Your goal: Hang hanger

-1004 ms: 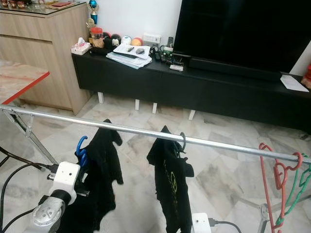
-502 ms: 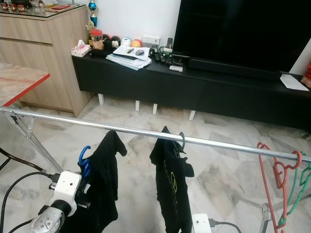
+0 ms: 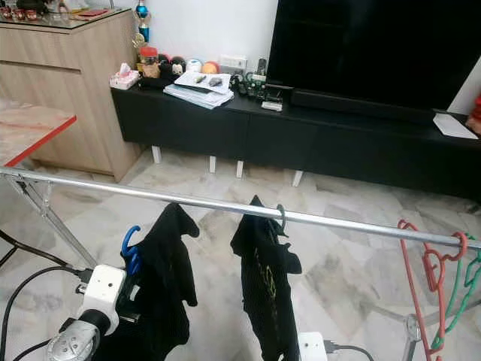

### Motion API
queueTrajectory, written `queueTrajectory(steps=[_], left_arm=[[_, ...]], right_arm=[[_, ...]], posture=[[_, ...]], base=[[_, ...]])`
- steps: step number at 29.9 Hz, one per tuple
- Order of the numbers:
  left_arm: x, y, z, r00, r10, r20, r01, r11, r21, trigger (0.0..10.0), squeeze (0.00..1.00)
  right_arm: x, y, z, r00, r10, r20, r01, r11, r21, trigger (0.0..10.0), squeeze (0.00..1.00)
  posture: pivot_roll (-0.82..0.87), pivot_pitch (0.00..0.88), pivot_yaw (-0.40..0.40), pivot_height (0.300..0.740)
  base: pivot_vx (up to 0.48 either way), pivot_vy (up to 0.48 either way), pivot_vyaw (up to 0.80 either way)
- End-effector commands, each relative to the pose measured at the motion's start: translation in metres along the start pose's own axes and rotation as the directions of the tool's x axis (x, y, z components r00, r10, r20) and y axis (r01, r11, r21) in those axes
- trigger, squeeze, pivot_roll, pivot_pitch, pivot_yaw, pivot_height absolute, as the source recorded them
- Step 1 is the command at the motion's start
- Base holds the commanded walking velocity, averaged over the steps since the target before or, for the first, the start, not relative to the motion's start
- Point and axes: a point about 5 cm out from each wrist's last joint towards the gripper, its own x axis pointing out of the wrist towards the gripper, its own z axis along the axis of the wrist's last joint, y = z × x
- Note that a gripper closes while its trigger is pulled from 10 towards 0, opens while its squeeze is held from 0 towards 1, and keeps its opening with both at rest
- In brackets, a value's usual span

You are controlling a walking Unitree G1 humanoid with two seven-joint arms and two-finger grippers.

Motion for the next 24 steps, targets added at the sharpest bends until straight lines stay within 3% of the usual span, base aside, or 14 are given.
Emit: queueTrajectory(steps=[1,8,24], left_arm=[[0.0010,0.0024,0.0148,0.998,0.006,0.064,-0.006,1.000,-0.008,10.0,0.00],[0.0016,-0.0008,0.0165,0.998,0.002,0.066,-0.001,1.000,-0.013,10.0,0.00],[0.0031,-0.0018,0.0189,0.998,0.008,0.065,-0.007,1.000,-0.020,10.0,0.00]], right_arm=[[-0.0003,-0.0041,-0.0018,1.000,-0.016,0.003,0.016,1.000,0.020,10.0,0.00],[-0.0002,-0.0043,-0.0007,1.000,-0.022,0.005,0.022,0.999,0.028,10.0,0.00],[0.0000,-0.0047,0.0023,1.000,-0.028,0.009,0.028,0.999,0.041,10.0,0.00]], posture=[[0.15,0.000,-0.068,0.740],[0.15,0.000,-0.068,0.740],[0.15,0.000,-0.071,0.740]], base=[[0.000,0.000,0.00],[0.000,0.000,0.00],[-0.252,0.000,0.00]])
